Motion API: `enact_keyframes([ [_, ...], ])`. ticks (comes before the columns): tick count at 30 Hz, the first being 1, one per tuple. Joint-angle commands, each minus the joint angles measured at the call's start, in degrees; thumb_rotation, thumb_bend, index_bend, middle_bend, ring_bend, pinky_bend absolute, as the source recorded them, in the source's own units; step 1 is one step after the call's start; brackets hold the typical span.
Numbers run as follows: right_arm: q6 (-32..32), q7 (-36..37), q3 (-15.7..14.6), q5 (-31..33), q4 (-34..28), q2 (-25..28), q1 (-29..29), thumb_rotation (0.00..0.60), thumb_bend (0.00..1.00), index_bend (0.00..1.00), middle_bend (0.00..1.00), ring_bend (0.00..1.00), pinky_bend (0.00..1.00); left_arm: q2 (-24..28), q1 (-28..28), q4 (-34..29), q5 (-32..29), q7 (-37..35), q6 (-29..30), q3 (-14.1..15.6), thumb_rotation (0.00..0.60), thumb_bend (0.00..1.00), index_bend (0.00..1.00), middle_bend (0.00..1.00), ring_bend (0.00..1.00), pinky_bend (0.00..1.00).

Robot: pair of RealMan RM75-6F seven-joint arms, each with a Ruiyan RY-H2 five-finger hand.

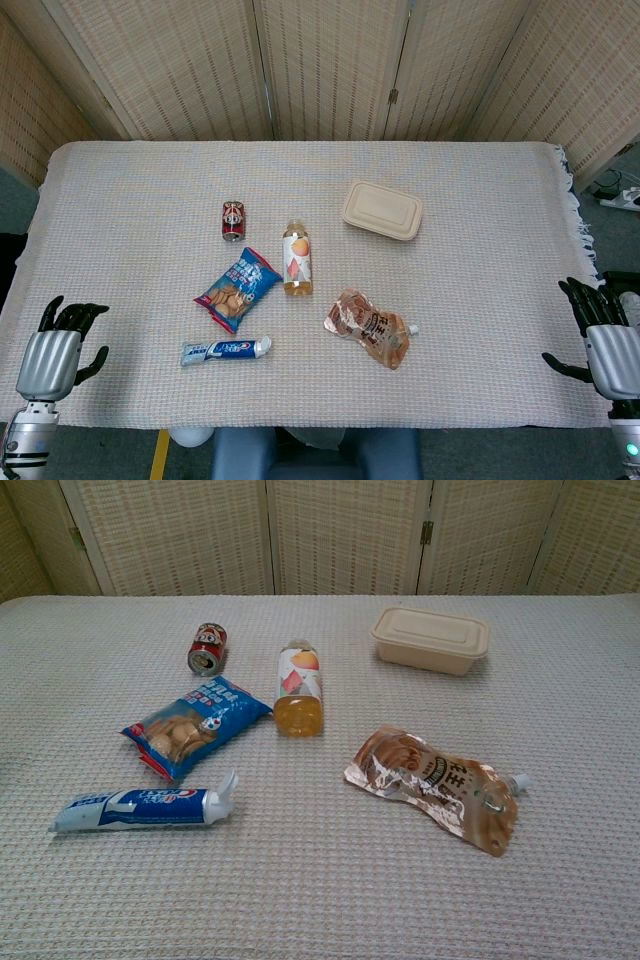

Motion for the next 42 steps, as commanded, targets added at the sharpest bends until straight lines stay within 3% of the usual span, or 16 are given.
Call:
enact_keyframes([
  [1, 0.65, 0.15, 0.2, -0.42, 0.21, -0.14, 0.07, 0.6, 0.12, 0.02, 0.08, 0.09, 0.0, -0.35, 0.05, 0.4, 0.0, -0.07, 0.38, -0.17, 0.6, 0.41, 0.27, 0.29, 0.22, 0.1],
  [16, 3.31, 0.41, 0.79, -0.4, -0.68, 0.68, -0.95, 0.6, 0.12, 0.01, 0.08, 0.09, 0.0, -1.12, -1.87, 2.31, 4.52, -0.87, -0.3, 0.52, 0.6, 0.41, 0.29, 0.29, 0.23, 0.1],
  [31, 3.08, 0.27, 0.66, -0.72, -1.04, 0.63, -0.82, 0.6, 0.12, 0.01, 0.08, 0.09, 0.0, -5.12, -10.01, 4.26, 9.17, -0.32, -12.24, 2.88, 0.6, 0.37, 0.3, 0.29, 0.24, 0.1],
  [42, 2.98, 0.28, 0.59, -0.55, -1.05, 0.71, -0.9, 0.6, 0.12, 0.01, 0.08, 0.09, 0.0, -9.86, -15.31, 4.98, 6.86, 3.78, -21.62, 3.51, 0.6, 0.36, 0.3, 0.31, 0.26, 0.1],
])
